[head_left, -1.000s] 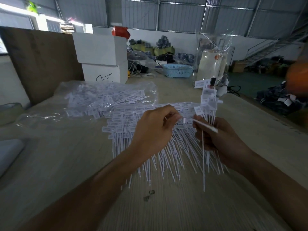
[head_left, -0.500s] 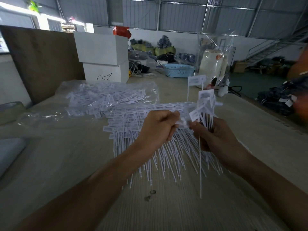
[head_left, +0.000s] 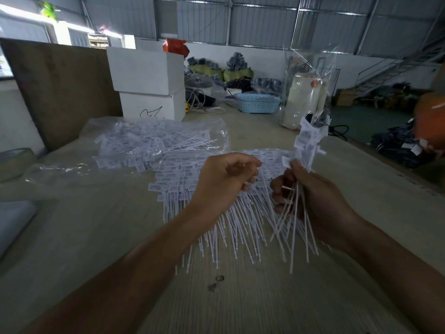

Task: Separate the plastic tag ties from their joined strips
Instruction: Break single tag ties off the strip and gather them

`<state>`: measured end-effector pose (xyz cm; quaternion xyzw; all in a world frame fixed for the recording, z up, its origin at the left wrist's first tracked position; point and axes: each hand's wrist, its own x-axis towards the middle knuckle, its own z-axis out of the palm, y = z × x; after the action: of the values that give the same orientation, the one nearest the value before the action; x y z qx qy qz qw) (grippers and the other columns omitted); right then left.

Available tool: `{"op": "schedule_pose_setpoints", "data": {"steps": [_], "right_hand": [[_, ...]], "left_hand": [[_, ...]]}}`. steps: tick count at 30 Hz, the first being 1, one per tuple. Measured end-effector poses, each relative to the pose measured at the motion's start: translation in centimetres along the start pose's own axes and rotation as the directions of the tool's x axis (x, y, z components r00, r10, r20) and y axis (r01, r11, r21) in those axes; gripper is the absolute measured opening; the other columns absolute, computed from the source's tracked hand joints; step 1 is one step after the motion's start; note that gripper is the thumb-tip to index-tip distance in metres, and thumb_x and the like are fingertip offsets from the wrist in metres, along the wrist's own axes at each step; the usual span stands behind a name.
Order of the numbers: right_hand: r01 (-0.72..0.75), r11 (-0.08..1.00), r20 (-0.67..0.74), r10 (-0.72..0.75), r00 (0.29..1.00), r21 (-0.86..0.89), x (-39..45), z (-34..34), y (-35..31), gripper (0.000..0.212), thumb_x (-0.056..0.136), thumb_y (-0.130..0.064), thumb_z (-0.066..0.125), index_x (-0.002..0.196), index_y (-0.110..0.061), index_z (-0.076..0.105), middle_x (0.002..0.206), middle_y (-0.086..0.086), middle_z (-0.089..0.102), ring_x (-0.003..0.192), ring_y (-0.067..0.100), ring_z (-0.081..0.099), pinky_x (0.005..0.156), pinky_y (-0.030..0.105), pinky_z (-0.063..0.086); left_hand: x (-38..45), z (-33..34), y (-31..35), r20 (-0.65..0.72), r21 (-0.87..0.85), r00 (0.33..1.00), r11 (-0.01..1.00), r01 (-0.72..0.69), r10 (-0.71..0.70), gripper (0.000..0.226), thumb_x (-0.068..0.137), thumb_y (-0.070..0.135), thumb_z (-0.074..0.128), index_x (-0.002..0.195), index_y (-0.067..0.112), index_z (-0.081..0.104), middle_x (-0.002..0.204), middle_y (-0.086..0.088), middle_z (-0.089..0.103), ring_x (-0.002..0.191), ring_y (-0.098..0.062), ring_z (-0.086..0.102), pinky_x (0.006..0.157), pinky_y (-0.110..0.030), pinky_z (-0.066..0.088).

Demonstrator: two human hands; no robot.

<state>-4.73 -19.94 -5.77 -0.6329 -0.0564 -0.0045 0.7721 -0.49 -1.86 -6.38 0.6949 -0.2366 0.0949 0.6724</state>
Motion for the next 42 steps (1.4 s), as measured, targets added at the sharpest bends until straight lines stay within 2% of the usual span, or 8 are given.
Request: {"op": "schedule_pose_setpoints", "data": {"steps": [5, 10, 16, 21, 27, 33, 36, 42], "right_hand": [[0.001, 0.992, 0.073, 0.008, 0.997, -0.126, 0.0, -0.1, 0.3, 0.044, 0.103, -0.04, 0.041, 0.115, -0.008, 0.068, 0.107, 0.011, 0.075, 0.097, 0.026, 0.073, 0.076, 0.033, 0.062], [0.041, 0.982, 0.14, -0.016, 0.99, -0.184, -0.4, 0.2, 0.3, 0.045, 0.103, -0.038, 0.042, 0.086, -0.003, 0.065, 0.068, 0.013, 0.061, 0.045, 0.022, 0.051, 0.043, 0.029, 0.044], [0.307, 0.83, 0.324, -0.163, 0.932, -0.465, -1.1, 0.8, 0.3, 0.018, 0.101, -0.038, 0.046, 0.089, -0.043, 0.058, 0.057, -0.005, 0.041, 0.044, 0.012, 0.036, 0.042, 0.026, 0.032], [0.371, 0.75, 0.4, -0.155, 0.903, -0.547, -1.2, 0.8, 1.1, 0.052, 0.096, -0.012, 0.063, 0.123, -0.046, 0.035, 0.109, -0.06, 0.047, 0.106, -0.034, 0.043, 0.08, -0.008, 0.033], [0.344, 0.699, 0.313, -0.179, 0.933, -0.627, -1.0, 0.6, 1.1, 0.059, 0.091, -0.01, 0.069, 0.143, -0.019, 0.044, 0.129, -0.02, 0.062, 0.118, -0.009, 0.056, 0.09, 0.004, 0.041], [0.393, 0.556, 0.323, -0.225, 0.919, -0.732, -0.4, 0.3, 1.3, 0.051, 0.094, -0.019, 0.066, 0.14, -0.021, 0.044, 0.113, 0.008, 0.067, 0.1, 0.038, 0.065, 0.083, 0.053, 0.053], [0.425, 0.544, 0.329, -0.27, 0.905, -0.723, -0.2, -0.4, 1.8, 0.047, 0.09, -0.004, 0.068, 0.132, -0.005, 0.047, 0.106, -0.01, 0.064, 0.1, 0.01, 0.067, 0.078, 0.025, 0.053], [0.447, 0.547, 0.257, -0.391, 0.884, -0.708, -0.1, -0.2, 1.8, 0.055, 0.084, -0.017, 0.078, 0.122, -0.021, 0.038, 0.102, -0.019, 0.069, 0.089, 0.004, 0.07, 0.076, 0.035, 0.057]], "left_hand": [[-0.7, 1.2, 0.2, 0.111, -0.056, 0.994, 0.998, 0.028, -0.022, 0.019, 0.092, -0.002, 0.063, 0.105, 0.006, 0.074, 0.088, -0.006, 0.077, 0.082, -0.018, 0.074, 0.069, -0.023, 0.058], [-0.8, 1.2, 0.9, 0.118, -0.206, 0.993, 0.978, 0.044, -0.02, 0.016, 0.097, 0.02, 0.063, 0.111, 0.014, 0.06, 0.088, -0.006, 0.075, 0.077, -0.027, 0.072, 0.056, -0.031, 0.056], [-0.4, 0.7, 1.2, -0.013, -0.031, 0.995, 0.995, -0.099, 0.098, 0.056, 0.089, 0.057, 0.054, 0.139, 0.043, 0.033, 0.113, 0.001, 0.065, 0.095, -0.01, 0.069, 0.072, -0.032, 0.059], [0.0, -0.1, 2.2, -0.024, -0.066, 0.975, 0.973, -0.22, 0.219, 0.053, 0.094, 0.058, 0.043, 0.145, 0.043, 0.039, 0.141, 0.011, 0.051, 0.127, -0.009, 0.053, 0.094, -0.028, 0.052], [-1.2, 1.6, 1.4, 0.214, -0.005, 0.976, 1.0, -0.023, 0.024, 0.045, 0.097, 0.045, 0.044, 0.126, 0.017, 0.065, 0.125, 0.001, 0.067, 0.115, -0.011, 0.063, 0.098, -0.033, 0.052], [-1.5, 1.9, 1.6, 0.162, 0.196, 0.936, 0.919, -0.342, 0.313, 0.042, 0.098, 0.049, 0.041, 0.127, 0.026, 0.06, 0.116, 0.008, 0.064, 0.11, -0.01, 0.061, 0.088, -0.03, 0.052], [-2.2, 2.8, 1.0, 0.224, 0.493, 0.901, 0.755, -0.433, 0.371, 0.038, 0.098, 0.045, 0.042, 0.126, 0.027, 0.06, 0.119, 0.009, 0.059, 0.106, -0.005, 0.059, 0.082, -0.034, 0.053], [-1.6, 3.0, 1.0, 0.143, 0.564, 0.899, 0.712, -0.418, 0.414, 0.025, 0.1, 0.029, 0.042, 0.118, 0.024, 0.058, 0.099, 0.002, 0.058, 0.077, -0.014, 0.058, 0.063, -0.036, 0.05]]}}
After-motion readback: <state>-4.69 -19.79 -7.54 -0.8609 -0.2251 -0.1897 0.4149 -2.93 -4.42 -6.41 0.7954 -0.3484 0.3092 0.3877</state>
